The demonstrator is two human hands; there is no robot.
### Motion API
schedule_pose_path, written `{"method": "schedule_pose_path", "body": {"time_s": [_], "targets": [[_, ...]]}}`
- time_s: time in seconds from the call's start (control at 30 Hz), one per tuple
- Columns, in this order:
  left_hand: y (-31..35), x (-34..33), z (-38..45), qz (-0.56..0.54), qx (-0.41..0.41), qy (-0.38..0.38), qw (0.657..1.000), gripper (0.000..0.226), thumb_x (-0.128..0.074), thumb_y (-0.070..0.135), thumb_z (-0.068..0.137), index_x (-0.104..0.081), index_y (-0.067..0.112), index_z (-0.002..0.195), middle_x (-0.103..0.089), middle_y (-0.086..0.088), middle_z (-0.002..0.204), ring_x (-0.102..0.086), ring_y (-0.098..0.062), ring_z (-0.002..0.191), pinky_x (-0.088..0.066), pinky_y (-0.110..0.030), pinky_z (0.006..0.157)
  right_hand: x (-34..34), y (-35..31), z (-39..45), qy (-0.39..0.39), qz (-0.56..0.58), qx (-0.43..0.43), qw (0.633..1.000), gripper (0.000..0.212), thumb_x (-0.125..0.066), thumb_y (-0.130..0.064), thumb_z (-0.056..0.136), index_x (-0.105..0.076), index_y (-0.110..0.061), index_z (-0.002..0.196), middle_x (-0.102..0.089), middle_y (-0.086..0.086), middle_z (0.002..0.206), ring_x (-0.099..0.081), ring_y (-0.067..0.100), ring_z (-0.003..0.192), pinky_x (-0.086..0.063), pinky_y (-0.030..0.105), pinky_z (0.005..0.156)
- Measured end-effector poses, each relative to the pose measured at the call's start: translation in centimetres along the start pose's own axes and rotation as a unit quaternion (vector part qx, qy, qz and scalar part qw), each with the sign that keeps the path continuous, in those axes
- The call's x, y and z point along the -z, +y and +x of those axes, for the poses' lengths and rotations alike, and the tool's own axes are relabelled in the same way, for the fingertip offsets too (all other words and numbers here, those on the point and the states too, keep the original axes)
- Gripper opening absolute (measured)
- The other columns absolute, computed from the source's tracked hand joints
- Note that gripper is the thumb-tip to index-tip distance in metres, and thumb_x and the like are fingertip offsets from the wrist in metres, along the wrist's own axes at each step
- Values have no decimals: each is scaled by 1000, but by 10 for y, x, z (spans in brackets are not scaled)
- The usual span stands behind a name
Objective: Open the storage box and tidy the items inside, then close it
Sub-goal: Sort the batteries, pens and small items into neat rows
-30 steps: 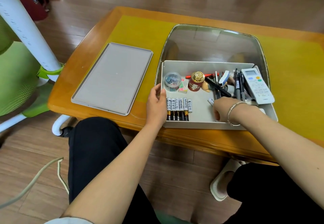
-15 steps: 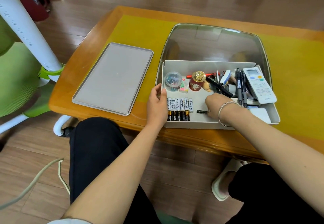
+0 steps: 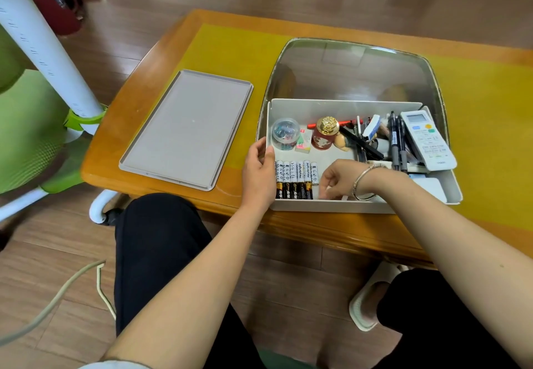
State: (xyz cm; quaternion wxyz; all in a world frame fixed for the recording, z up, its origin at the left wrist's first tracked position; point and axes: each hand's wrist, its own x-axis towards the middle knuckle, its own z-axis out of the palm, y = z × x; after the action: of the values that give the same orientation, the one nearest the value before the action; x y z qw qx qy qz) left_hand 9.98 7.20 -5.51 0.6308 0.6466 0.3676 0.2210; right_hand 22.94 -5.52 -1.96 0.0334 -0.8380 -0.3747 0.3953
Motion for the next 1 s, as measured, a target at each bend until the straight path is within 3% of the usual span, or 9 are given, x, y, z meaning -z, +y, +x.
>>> {"method": "schedule_pose_path", "body": {"time_s": [0.13,0.23,0.37,0.47,0.6,0.8,1.0], "targets": [[-1,0,1,-1,0,-3,1000,34,-43,28,101,-47,18,133,-61,-1,119,-63,-6,96,-50,-10,58,3,6,-2,-19,-35,-16,999,8,-69,-14,82,-74,-19,86,-62,-15,70,-54,2,62,-43,16,55],[-1,0,0,1,-2,-1,1000,34,-43,28,101,-47,18,133,-60,0,120,-61,-4,97,-49,-9,58,8,9,-3,-17,-74,-47,996,7,-72,-16,78,-75,-21,80,-62,-14,67,-56,5,63,-46,20,62],[0,0,0,4,-7,1,1000,33,-44,28,101,-47,18,132,-60,2,118,-60,8,87,-46,-6,56,6,8,-3,10,-21,-32,999,5,-75,-16,76,-72,-19,73,-63,-9,57,-57,2,45,-50,20,50],[0,1,0,4,-3,-1,1000,34,-43,29,101,-47,19,133,-60,0,119,-61,-1,93,-48,-8,56,1,0,0,28,-16,-11,999,9,-76,-23,77,-69,-18,80,-61,-6,61,-57,7,51,-50,23,55],[0,1,0,7,-3,0,1000,34,-43,29,101,-47,19,133,-60,-1,121,-61,-7,101,-52,-12,62,-6,-2,3,76,57,-51,994,23,-77,-21,77,-61,-14,92,-72,6,73,-65,12,56,-55,27,64],[0,1,0,11,-3,1,1000,35,-43,30,101,-46,19,134,-60,0,122,-61,-7,102,-50,-10,60,-9,-7,0,103,90,-67,988,32,-78,-16,74,-64,-9,102,-72,11,90,-69,27,82,-55,41,82],[0,0,0,9,-7,-1,1000,34,-43,29,101,-47,18,133,-61,-1,120,-61,-5,99,-50,-10,60,0,-2,-13,49,134,-38,989,37,-68,1,80,-55,-8,113,-73,9,85,-70,27,80,-59,40,74]]}}
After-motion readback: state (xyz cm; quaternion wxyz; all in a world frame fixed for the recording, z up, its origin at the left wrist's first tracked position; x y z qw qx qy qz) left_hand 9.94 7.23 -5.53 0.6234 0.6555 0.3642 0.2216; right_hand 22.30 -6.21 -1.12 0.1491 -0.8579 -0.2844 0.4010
